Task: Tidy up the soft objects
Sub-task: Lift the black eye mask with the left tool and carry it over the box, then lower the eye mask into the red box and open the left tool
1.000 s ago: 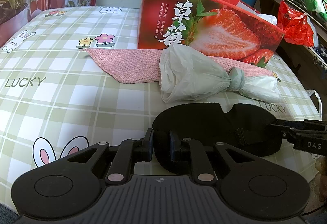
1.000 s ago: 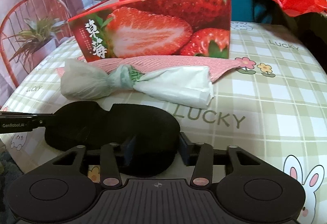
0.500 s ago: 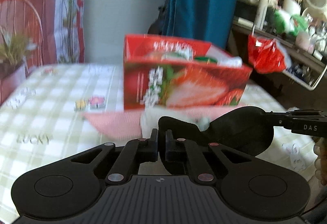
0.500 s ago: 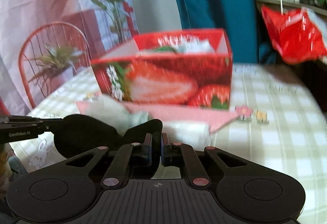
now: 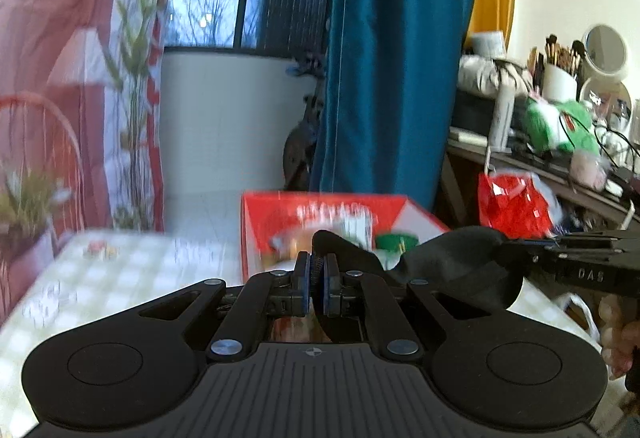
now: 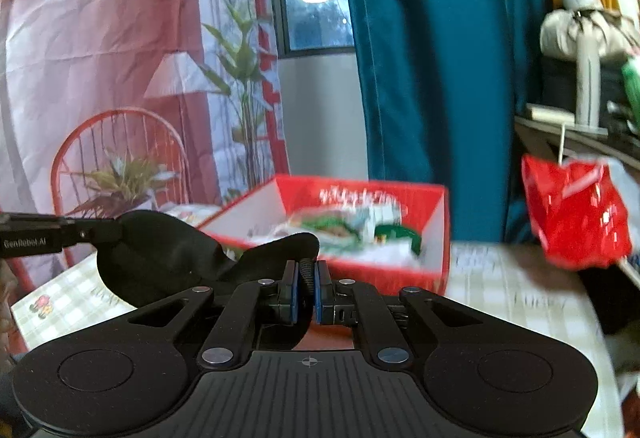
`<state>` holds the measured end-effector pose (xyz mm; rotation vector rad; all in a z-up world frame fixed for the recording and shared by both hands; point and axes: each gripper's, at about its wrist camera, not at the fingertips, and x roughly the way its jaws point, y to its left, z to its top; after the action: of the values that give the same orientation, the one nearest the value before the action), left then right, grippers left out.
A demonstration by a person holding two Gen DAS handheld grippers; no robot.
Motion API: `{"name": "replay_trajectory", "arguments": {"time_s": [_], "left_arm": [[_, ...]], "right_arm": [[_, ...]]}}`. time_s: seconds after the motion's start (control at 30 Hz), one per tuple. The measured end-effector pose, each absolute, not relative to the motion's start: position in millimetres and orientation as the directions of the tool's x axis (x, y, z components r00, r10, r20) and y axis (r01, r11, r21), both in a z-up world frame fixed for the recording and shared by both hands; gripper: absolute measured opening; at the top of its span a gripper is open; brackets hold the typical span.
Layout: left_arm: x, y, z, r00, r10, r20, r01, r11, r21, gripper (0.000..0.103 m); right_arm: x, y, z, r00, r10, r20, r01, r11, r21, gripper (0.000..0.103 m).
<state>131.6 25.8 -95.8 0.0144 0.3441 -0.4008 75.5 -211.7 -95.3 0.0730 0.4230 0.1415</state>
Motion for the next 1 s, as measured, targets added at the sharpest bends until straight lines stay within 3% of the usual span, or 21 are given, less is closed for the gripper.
{"name": "replay_trajectory", "arguments": {"time_s": [0.2,0.33,0.57,0.7,1.0], "left_arm": [[184.5,-7.7,-76.5,0.887,-0.35,-0.3,0.37,0.929,0.01,0.007],[219.7,-26.4,-86.4,0.878,-0.324,-0.352,0.357,0.934,0.029,0.007],[257.3,-42.2,-125.8,0.853,-0.304,-0.424,0.369,0.926,0.079,0.007],[275.1,-41.1,-141.8,0.822,-0.291,-0.49,0.353,0.935,0.036,0.007],[293.7,-37.8,-154.0,0.781,-0.268,-0.565,0.356,0.933,0.05,0.008]], "right_arm": [[124.7,-212.7,-71.5,0.931,0.107,-0.349,-0.107,0.994,0.019,0.007],[164.4,-210.4,-69.2,0.933,0.071,-0.352,-0.089,0.995,-0.036,0.007],[222.7,-206.6,-103.5,0.887,0.005,-0.461,-0.055,0.994,-0.096,0.007],[242.1,-208.2,-125.6,0.853,-0.031,-0.521,-0.025,0.995,-0.099,0.007],[259.9,-220.1,-151.9,0.811,-0.088,-0.579,0.042,0.995,-0.092,0.009]]}}
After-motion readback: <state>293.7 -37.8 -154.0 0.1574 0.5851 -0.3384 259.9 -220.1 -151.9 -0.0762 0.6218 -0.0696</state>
